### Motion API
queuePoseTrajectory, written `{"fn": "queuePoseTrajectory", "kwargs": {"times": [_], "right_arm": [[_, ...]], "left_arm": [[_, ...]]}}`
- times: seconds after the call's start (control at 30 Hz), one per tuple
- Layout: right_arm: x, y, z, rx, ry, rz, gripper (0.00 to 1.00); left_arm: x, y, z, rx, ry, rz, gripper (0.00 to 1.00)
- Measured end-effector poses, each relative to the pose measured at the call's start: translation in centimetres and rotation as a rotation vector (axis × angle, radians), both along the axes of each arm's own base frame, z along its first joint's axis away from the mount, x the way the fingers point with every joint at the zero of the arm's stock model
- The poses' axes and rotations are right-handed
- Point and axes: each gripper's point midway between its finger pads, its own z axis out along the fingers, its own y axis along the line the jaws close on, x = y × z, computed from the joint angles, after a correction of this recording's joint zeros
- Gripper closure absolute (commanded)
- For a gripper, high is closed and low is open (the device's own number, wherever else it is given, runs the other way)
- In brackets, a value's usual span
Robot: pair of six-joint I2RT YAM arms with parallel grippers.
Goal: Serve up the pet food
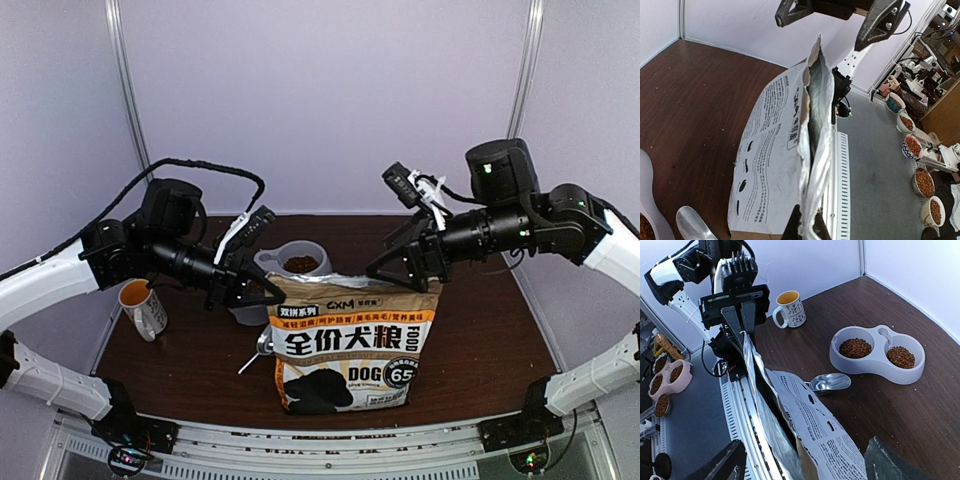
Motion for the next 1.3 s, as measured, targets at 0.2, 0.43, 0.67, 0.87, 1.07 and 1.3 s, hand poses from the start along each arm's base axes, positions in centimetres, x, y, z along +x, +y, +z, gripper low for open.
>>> {"fn": "queuePoseTrajectory", "kwargs": {"times": [0.2, 0.43, 0.67, 0.87, 1.07, 1.3], "right_arm": [[0.1, 4.7, -1.0, -0.086, -0.021, 0.103, 0.18], [-0.1, 8.4, -4.4, -0.216, -0.026, 0.187, 0.46], [-0.5, 9.1, -5.1, -0.257, -0.037, 0.22, 1.0], [-0.6, 8.9, -5.0, -0.254, -0.037, 0.221, 1.0], [-0.7, 8.8, -4.9, -0.246, -0.033, 0.215, 1.0], [-0.6, 8.6, -4.9, -0.235, -0.025, 0.202, 1.0]], "left_arm": [[0.0, 0.0, 0.0, 0.0, 0.0, -0.001, 1.0], [0.0, 0.0, 0.0, -0.001, -0.001, -0.004, 1.0], [0.3, -0.1, 0.2, -0.009, -0.013, 0.008, 0.59], [1.2, -0.6, -0.6, -0.032, -0.03, 0.045, 0.32], [0.8, -2.2, -3.5, 0.021, -0.005, 0.04, 0.3], [0.5, -2.8, -5.5, 0.042, -0.02, 0.077, 0.61]]}}
